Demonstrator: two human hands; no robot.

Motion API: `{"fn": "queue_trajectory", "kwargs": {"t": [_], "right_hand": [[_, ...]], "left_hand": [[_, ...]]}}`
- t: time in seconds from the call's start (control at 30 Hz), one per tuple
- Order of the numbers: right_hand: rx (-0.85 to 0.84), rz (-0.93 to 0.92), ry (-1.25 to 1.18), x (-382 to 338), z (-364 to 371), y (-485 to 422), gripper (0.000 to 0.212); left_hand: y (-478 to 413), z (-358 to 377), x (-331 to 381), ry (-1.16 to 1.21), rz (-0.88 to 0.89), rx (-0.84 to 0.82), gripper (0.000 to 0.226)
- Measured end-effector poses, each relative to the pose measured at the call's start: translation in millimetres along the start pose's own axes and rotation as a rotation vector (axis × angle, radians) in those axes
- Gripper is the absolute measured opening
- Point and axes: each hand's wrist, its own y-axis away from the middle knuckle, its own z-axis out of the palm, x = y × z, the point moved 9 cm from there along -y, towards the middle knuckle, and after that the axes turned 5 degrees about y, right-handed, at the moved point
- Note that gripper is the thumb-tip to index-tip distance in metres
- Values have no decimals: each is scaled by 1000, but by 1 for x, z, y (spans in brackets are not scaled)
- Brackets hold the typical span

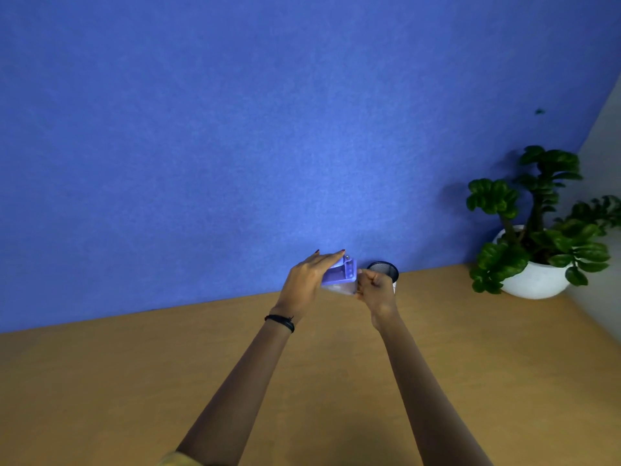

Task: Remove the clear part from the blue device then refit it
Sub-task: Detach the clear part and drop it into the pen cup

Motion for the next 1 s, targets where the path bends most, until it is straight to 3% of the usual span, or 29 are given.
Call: {"fn": "queue_trajectory", "kwargs": {"t": [0.3, 0.73, 1.0], "right_hand": [[-19, -32, 5, -15, 3, 2, 20], [-30, -15, 58, -8, -5, 1, 22], [-38, -46, 56, -10, -8, 4, 19]], "left_hand": [[-3, 1, 14, -6, 67, 9, 56], [-3, 10, 15, -26, 129, -23, 45], [-3, 9, 17, -50, 126, 5, 51]]}}
